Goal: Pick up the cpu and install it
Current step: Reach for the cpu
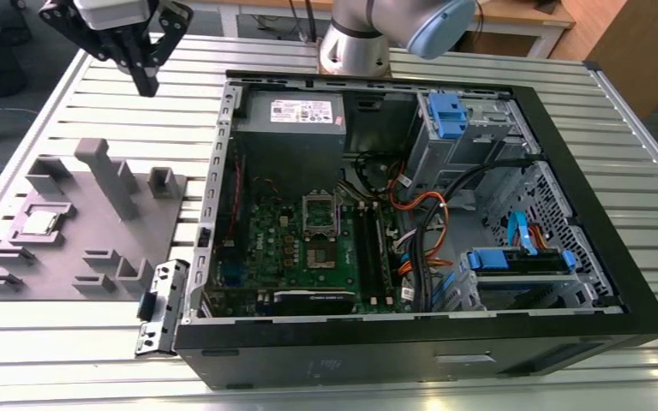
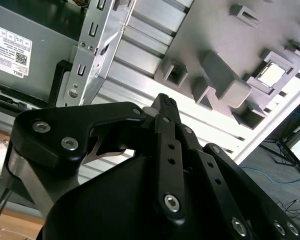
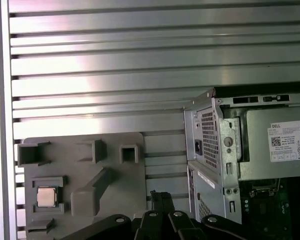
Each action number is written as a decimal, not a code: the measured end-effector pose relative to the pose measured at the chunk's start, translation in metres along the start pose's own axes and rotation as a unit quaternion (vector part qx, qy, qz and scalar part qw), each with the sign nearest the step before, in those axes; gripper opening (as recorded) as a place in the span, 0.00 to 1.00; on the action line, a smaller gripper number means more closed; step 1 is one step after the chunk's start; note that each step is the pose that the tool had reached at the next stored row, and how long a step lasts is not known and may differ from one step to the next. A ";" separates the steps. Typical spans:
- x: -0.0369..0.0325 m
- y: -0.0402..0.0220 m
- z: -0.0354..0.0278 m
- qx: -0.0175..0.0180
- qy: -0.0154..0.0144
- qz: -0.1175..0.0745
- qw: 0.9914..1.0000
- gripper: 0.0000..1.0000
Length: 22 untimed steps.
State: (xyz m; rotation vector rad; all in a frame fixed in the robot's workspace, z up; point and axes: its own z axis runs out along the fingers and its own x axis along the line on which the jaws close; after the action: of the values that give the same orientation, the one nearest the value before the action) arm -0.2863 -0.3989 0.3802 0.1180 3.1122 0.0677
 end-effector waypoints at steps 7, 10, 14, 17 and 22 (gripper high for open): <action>0.0169 -0.0014 0.0032 0.000 0.000 0.000 1.000 0.11; 0.0248 -0.0021 0.0047 0.000 0.000 0.000 1.000 0.11; 0.0357 -0.0030 0.0064 0.000 0.000 0.000 1.000 0.11; 0.0408 -0.0034 0.0069 0.000 0.000 0.000 1.000 0.11; 0.0414 -0.0034 0.0069 0.000 0.000 0.000 1.000 0.11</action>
State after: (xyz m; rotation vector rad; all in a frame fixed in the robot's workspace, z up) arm -0.3276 -0.3989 0.3721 0.1179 3.1122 0.0676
